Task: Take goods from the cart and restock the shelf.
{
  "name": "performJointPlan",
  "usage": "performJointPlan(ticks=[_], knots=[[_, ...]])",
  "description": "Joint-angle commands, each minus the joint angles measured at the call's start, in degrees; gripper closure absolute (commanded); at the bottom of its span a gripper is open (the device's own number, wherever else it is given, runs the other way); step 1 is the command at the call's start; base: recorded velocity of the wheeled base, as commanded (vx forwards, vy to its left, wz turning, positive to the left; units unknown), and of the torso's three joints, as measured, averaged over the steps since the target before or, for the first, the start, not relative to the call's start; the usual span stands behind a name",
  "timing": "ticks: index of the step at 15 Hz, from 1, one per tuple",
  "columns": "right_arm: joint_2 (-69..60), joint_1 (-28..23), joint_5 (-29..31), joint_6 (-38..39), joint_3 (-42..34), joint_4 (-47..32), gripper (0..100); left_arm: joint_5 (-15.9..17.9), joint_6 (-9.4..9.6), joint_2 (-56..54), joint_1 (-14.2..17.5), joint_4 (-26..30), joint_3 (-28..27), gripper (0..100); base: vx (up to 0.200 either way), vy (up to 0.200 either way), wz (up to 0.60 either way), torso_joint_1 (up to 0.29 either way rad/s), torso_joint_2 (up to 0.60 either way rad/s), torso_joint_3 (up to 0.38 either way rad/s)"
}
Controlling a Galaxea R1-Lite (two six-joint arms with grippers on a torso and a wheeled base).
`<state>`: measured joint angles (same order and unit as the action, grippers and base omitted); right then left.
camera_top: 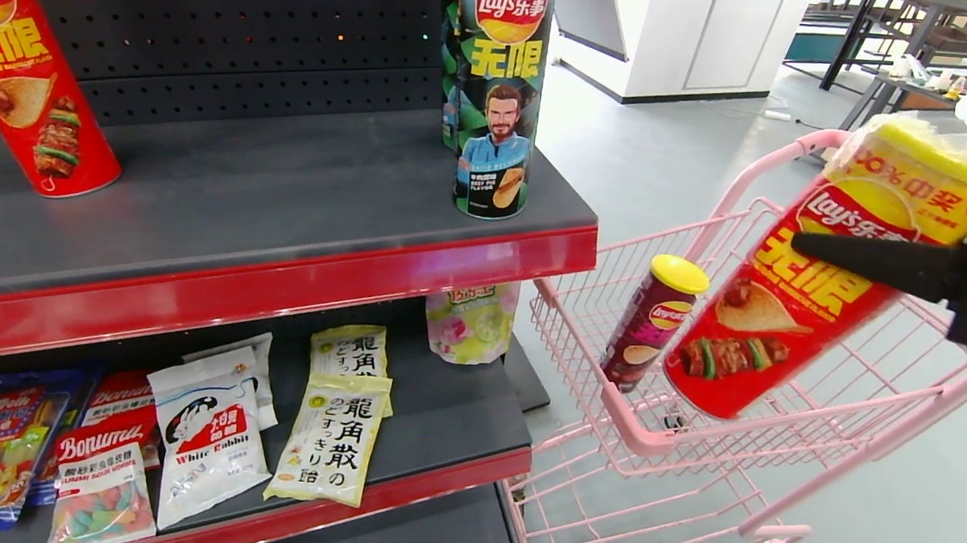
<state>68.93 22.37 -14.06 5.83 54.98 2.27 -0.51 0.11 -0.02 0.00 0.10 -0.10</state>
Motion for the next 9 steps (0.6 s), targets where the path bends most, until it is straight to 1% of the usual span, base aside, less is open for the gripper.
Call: performJointPlan(ticks=[1,2,3,4,5,6,9], knots=[[-4.85,3.29,-0.18,-3.54,-1.19,-3.94,100,-0.02,0.07,0.02,0.0,-0.01,0.1,0,0.0,0.0,0.0,0.0,0.0,0.0],[-4.68,3.38,-0.18,-5.04,-2.68,-3.94,100,-0.02,0.07,0.02,0.0,-0.01,0.1,0,0.0,0.0,0.0,0.0,0.0,0.0],[-5.2,3.82,-0.27,-8.02,-6.73,-3.76,100,-0.02,-0.02,0.02,0.0,-0.01,0.1,0,0.0,0.0,0.0,0.0,0.0,0.0],[-5.91,4.7,-0.18,-8.29,-7.87,-3.76,100,-0.02,-0.02,0.02,0.0,-0.01,0.1,0,0.0,0.0,0.0,0.0,0.0,0.0],[-6.52,6.46,-0.01,-7.94,-8.57,-3.85,100,-0.1,-0.02,0.02,0.0,-0.01,0.1,0,0.0,0.0,0.0,0.0,0.0,0.0],[-6.35,6.81,-0.01,-7.94,-9.1,-3.76,100,-0.1,-0.11,0.02,0.0,-0.01,0.01,0,0.0,0.0,0.0,0.0,0.0,0.0],[-6.35,5.93,0.26,-8.11,-9.19,-3.67,100,-0.02,-0.02,0.02,0.0,-0.01,0.1,0,0.0,0.0,0.0,0.0,0.0,0.0]])
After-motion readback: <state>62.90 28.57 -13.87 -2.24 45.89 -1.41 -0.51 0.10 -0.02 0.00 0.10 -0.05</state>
